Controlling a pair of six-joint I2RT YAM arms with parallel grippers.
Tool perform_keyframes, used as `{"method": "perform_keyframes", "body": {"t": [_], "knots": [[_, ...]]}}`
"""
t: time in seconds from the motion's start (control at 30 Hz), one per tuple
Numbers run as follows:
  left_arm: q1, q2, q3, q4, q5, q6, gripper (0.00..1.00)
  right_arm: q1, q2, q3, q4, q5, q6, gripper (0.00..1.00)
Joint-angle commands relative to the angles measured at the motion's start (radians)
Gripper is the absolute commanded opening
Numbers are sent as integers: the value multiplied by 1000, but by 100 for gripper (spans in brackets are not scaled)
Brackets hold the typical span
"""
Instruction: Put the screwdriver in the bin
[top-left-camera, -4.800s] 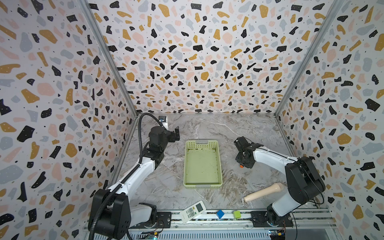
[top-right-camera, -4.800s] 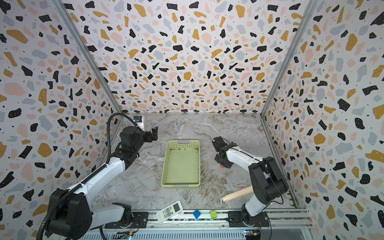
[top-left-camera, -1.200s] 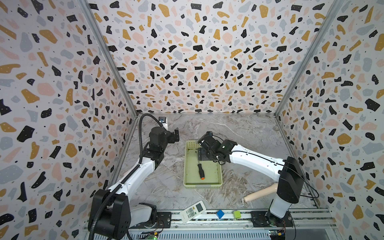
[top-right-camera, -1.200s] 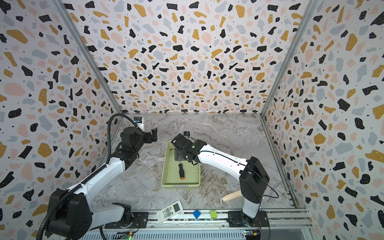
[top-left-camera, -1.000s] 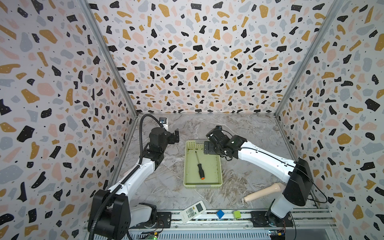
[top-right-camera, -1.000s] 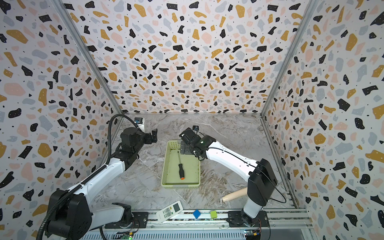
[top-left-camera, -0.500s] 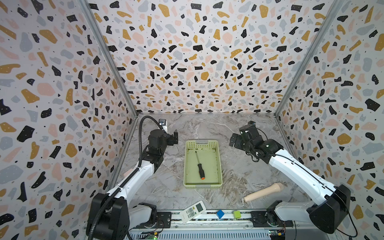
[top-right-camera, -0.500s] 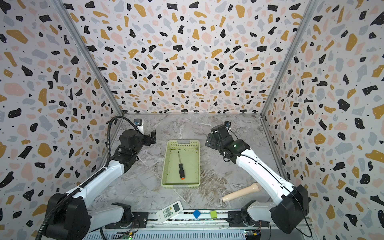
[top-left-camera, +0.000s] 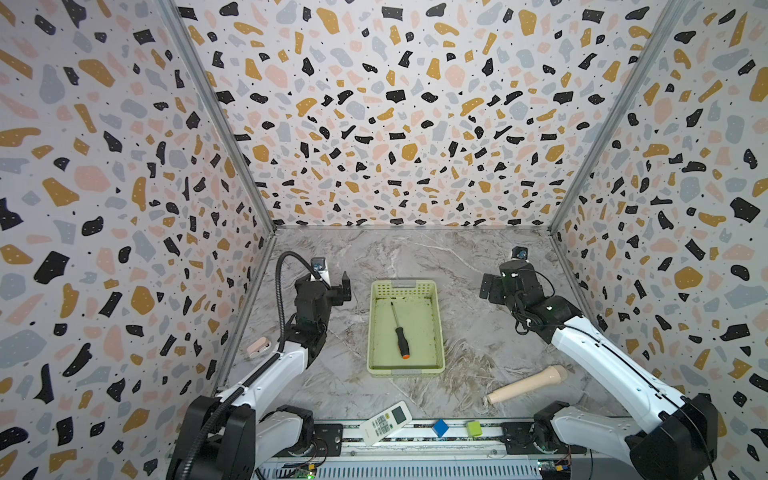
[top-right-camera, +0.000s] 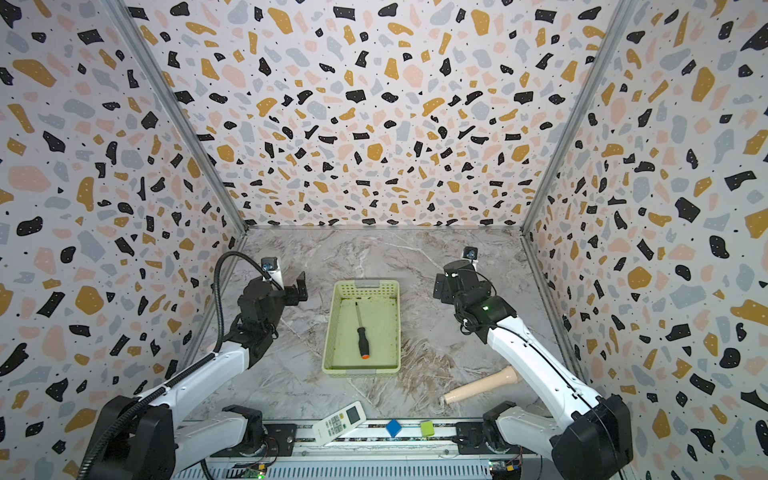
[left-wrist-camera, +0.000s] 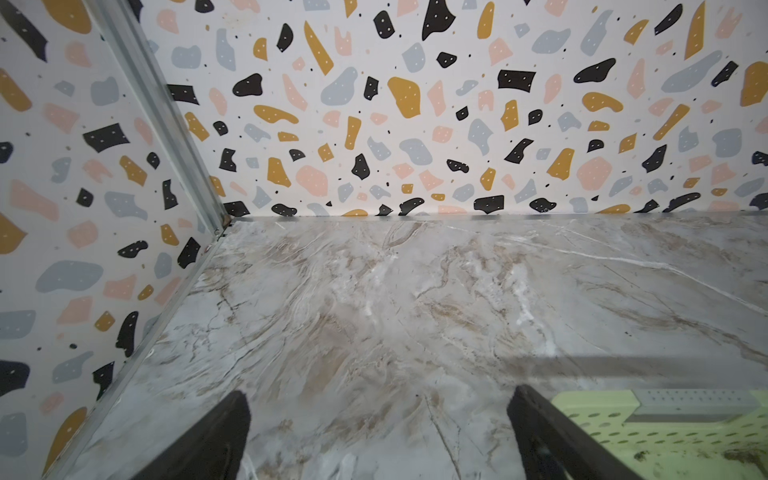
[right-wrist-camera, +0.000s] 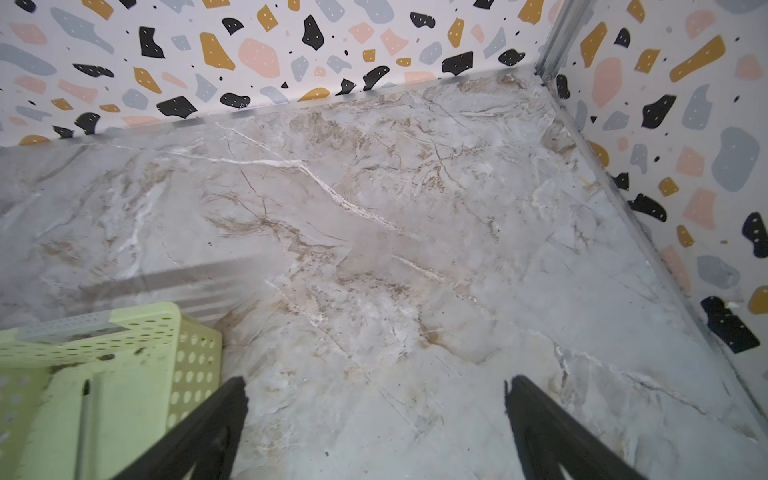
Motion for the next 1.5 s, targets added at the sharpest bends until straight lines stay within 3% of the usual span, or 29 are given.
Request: {"method": "perform_keyframes", "body": {"t": [0.0, 0.2, 0.33, 0.47, 0.63, 0.77, 0.83, 0.93, 1.0, 1.07, 1.17, 1.4, 1.47], "knots": [[-7, -43, -43, 182, -92, 21, 100, -17, -63, -62, 217, 38, -146, 99], [-7, -59, -16, 137, -171, 81, 100, -41, -129, -311, 617, 75, -362, 99], [-6, -88, -52, 127, -126, 196, 99, -96, -152, -477, 867, -24, -477, 99], [-7, -111, -103, 138, -146, 156, 97, -196, -158, -573, 1003, -144, -449, 99], [-7, -81, -221, 375, -175, 102, 97, -314, -152, -623, 1045, -186, -451, 99], [-7, -9, -256, 457, -243, 36, 100, -398, -150, -700, 1148, -237, -427, 99], [-5, -2, -226, 408, -275, 37, 100, -423, -136, -749, 1259, -292, -422, 99], [-5, 26, -227, 463, -285, 96, 100, -432, -60, -799, 1435, -345, -451, 99], [-5, 42, -231, 467, -289, 122, 100, -434, 1, -772, 1428, -329, -422, 99], [-5, 48, -225, 444, -293, 114, 99, -434, 54, -754, 1431, -360, -426, 99], [-5, 52, -250, 468, -295, 110, 99, -434, 148, -788, 1578, -423, -437, 99], [5, 124, -281, 554, -288, 99, 100, -414, 347, -806, 1794, -447, -469, 99], [19, 152, -291, 590, -277, 89, 100, -385, 344, -782, 1739, -437, -502, 99]]}}
